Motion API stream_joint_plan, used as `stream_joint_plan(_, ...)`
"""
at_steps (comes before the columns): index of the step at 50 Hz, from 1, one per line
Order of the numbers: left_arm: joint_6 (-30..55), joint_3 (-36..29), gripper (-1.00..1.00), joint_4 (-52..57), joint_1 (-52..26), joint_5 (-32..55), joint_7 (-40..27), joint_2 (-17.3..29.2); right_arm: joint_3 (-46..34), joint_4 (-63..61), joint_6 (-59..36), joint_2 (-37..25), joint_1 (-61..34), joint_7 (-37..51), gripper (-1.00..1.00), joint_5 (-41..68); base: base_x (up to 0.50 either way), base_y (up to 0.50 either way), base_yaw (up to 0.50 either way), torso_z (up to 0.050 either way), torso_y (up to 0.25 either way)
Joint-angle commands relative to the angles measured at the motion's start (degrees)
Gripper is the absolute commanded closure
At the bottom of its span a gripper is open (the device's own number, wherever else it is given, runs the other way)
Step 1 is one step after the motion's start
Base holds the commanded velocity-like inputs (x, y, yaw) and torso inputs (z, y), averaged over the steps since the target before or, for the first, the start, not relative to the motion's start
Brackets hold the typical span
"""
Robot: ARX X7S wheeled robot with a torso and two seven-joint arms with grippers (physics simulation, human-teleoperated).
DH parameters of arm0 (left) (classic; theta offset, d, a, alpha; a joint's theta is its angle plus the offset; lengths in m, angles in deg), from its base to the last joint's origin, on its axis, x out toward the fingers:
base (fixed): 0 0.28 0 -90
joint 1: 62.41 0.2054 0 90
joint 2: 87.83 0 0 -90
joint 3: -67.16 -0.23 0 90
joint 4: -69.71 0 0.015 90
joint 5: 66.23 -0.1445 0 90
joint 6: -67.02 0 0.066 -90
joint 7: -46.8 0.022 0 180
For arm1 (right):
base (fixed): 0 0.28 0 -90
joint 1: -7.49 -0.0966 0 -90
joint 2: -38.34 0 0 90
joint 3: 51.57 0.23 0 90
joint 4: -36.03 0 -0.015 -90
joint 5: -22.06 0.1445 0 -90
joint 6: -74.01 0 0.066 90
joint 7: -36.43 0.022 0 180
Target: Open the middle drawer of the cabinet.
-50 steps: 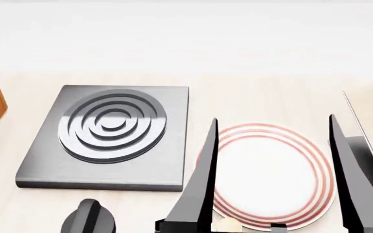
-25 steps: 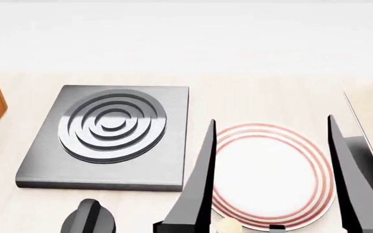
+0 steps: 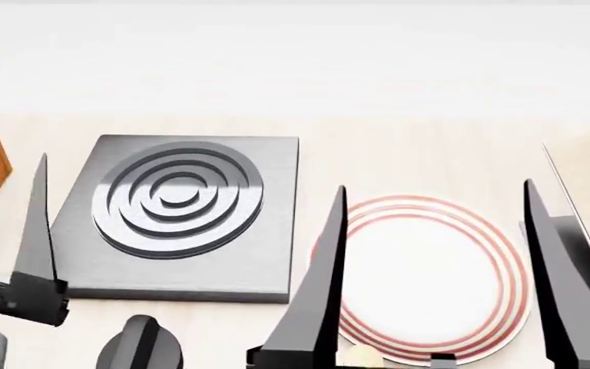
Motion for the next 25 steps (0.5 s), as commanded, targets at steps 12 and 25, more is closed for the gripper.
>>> stream_joint_plan(12, -2.97, -12.71, -1.00, -29.10, -13.68, -13.53, 13.36, -5.86, 0.93, 0.00, 0.21, 0.00, 0.27, -0.03, -1.00, 0.34, 0.00, 0.00, 0.00, 0.000, 0.000)
stream_joint_plan(25, -4.71, -17.59, -1.00, -42.69, -18.90, -17.83, 18.06, -9.13, 1.19, 0.00, 0.45, -0.01, 0.59, -0.06, -1.00, 0.81, 0.00, 0.00, 0.00, 0.000, 0.000)
